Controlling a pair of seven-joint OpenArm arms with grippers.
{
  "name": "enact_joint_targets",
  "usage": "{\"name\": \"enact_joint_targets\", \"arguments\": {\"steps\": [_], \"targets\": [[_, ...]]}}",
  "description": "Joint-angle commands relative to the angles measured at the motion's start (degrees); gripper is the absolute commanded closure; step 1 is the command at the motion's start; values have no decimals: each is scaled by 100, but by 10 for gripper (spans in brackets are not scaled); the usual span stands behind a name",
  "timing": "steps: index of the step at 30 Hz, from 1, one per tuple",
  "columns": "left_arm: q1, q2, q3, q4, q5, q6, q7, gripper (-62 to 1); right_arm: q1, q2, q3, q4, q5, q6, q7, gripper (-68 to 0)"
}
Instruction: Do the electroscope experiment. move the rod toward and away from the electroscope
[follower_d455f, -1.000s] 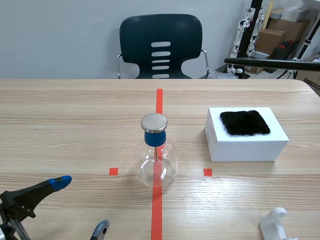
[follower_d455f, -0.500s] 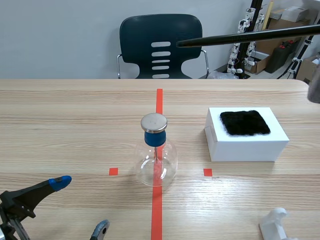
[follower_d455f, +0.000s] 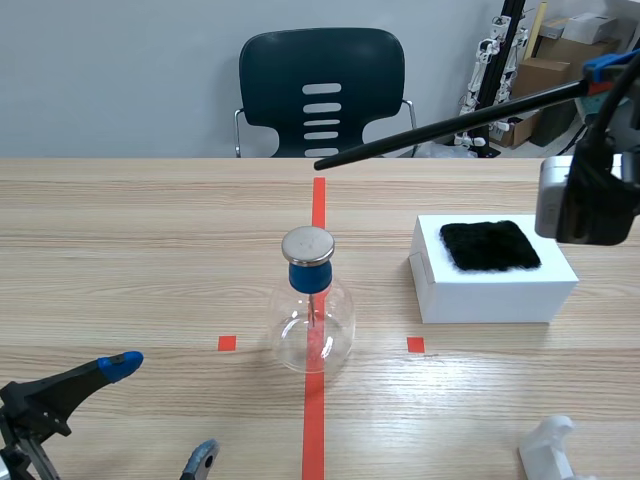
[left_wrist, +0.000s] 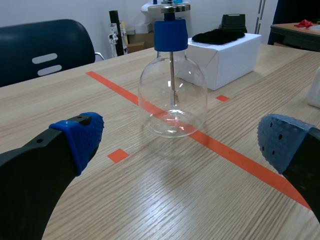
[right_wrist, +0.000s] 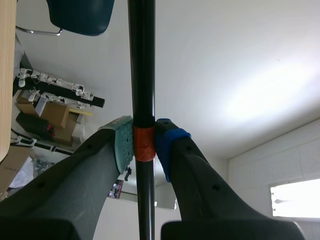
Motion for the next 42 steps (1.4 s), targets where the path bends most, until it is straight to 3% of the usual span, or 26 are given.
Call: {"name": "enact_joint_targets", "arguments": {"steps": [1, 22, 42], "targets": [[-2, 0, -11, 50, -37, -13, -79, -623, 142, 59, -11, 15, -96, -87, -48, -15], [-2, 0, -11, 50, -37, -13, -79, -623, 328, -297, -323, -334, -1008, -79, 221, -13], [-2, 0, -11, 50, -37, -13, -79, -623, 328, -304, -323, -337, -1010, -83, 243, -13]]}}
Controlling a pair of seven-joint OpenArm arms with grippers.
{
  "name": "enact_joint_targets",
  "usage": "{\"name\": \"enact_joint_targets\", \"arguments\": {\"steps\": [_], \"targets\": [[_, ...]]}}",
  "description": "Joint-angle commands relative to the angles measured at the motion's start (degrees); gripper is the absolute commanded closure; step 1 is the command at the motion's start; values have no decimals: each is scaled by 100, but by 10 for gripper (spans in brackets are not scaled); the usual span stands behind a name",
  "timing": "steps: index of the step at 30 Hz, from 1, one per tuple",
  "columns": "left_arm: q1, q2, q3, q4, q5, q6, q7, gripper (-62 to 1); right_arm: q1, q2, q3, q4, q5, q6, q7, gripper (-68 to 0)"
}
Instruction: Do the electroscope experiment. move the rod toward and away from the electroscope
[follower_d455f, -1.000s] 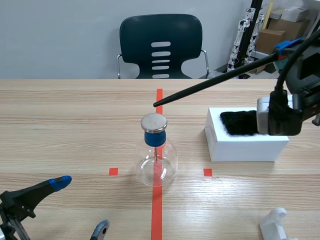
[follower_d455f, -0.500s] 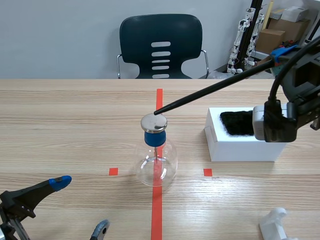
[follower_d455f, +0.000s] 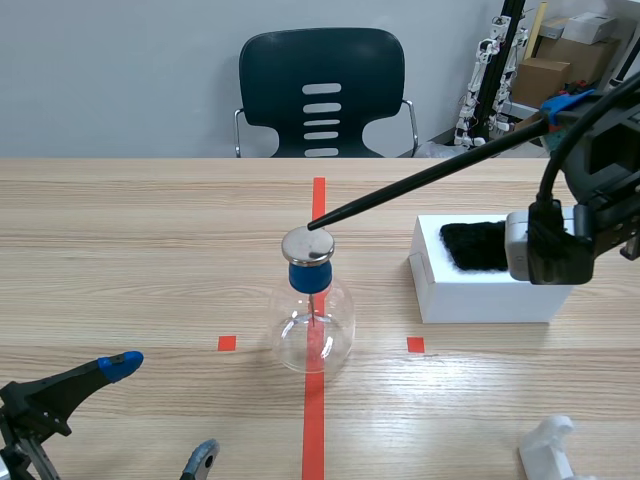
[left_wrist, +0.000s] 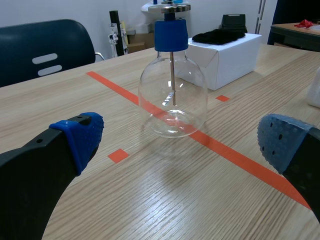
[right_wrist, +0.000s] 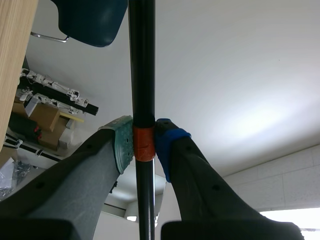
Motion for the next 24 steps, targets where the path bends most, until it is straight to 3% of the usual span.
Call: {"name": "enact_joint_targets", "arguments": {"steps": [1, 12, 24], "targets": [[-2, 0, -11, 50, -37, -13, -79, -623, 103, 35, 20, 46, -2, -83, -42, -13], [-2, 0, -11, 50, -37, -13, -79, -623, 120, 35, 22, 46, 20, -92, -42, -13], [-2, 0, -11, 50, -37, -13, -79, -623, 129, 52, 155, 48, 369, -192, -85, -13]]}}
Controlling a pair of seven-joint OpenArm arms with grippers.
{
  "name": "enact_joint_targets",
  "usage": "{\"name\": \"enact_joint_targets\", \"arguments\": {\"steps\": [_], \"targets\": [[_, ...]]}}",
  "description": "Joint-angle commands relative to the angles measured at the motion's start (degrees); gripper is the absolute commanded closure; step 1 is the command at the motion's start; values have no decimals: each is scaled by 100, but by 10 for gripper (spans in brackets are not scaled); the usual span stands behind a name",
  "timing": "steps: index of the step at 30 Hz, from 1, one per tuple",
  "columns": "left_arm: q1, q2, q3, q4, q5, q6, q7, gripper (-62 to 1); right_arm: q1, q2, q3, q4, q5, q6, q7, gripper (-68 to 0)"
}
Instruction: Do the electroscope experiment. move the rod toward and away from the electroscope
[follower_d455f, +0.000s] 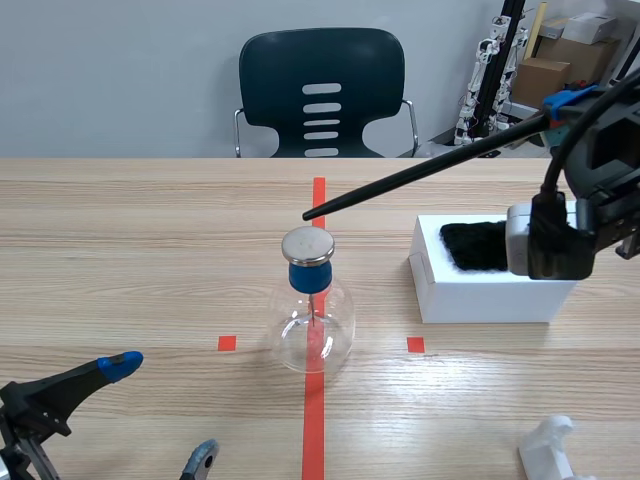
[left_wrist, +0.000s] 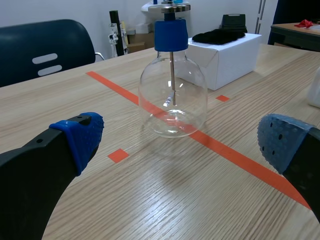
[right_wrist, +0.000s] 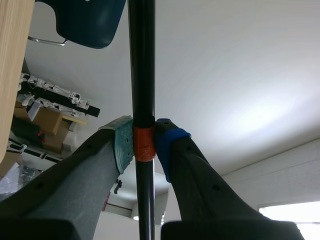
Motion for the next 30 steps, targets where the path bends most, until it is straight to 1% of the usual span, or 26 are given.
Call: {"name": "enact_joint_targets", "arguments": {"steps": [1, 4, 9, 16, 18, 21, 30], "targets": [[-2, 0, -11, 50, -37, -13, -79, -623, 118, 50, 197, 48, 107, -85, -76, -13], [-2, 0, -11, 50, -37, -13, -79, -623, 2, 96, 448, 68, 321, -90, -35, -13], [-2, 0, -11, 50, -37, -13, -79, -623, -380, 129, 1058, 243, 798, -109, 142, -13], [-2, 0, -11, 50, -37, -13, -79, -623, -1335, 87, 1963, 837, 1569, -109, 201, -13], [-2, 0, -11, 50, -37, -13, -79, -623, -1615, -74, 2214, 1038, 1657, -109, 223, -13], [-2, 0, -11, 50, -37, -13, -79, -623, -2039, -446, 2564, 1338, 1668, -107, 354, -13], [-2, 0, -11, 50, -37, -13, -79, -623, -3292, -1685, 3504, 2114, 1558, -109, 1099, -13]]}}
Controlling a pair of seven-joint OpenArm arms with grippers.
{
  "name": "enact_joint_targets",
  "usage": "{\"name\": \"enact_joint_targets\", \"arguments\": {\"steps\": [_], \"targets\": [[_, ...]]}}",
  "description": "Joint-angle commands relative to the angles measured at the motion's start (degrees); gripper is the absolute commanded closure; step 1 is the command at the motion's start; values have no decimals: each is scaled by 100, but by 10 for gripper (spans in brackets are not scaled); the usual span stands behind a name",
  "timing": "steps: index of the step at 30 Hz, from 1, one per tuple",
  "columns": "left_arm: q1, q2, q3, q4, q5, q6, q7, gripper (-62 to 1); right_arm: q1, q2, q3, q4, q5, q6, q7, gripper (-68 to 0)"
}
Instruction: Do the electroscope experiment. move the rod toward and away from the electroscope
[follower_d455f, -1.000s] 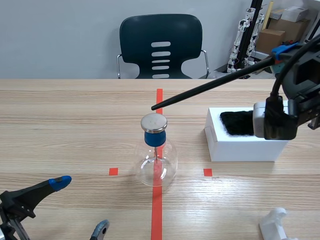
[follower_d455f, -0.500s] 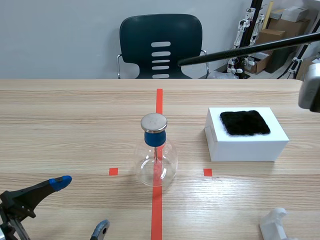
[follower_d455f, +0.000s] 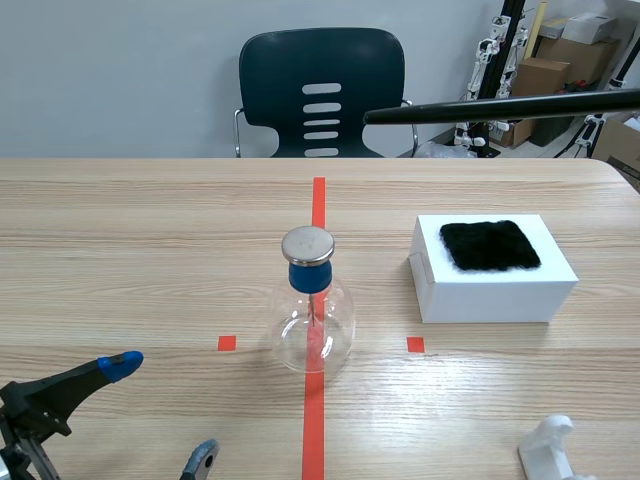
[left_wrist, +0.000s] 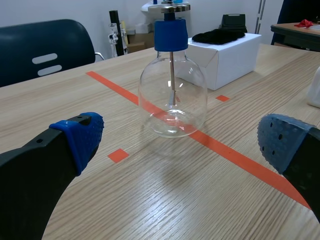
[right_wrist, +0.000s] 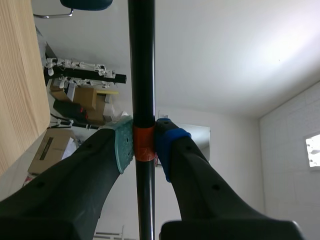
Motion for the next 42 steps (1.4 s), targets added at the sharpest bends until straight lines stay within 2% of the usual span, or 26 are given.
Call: {"name": "enact_joint_targets", "arguments": {"steps": [1, 4, 6, 17, 42], "targets": [[-2, 0, -11, 50, -37, -13, -79, -623, -107, -170, 186, 221, 31, -90, 114, -13], [-2, 0, -11, 50, -37, -13, -76, -623, -385, -616, 455, 474, 33, -114, 415, -13], [-2, 0, -11, 50, -37, -13, -76, -623, -507, -850, 564, 577, 33, -223, 597, -13], [-2, 0, -11, 50, -37, -13, -76, -623, -584, -1639, 623, 625, -94, -304, 1147, -13], [-2, 0, -11, 50, -37, -13, -76, -623, -581, -1646, 623, 625, -48, -302, 1145, -13]]}}
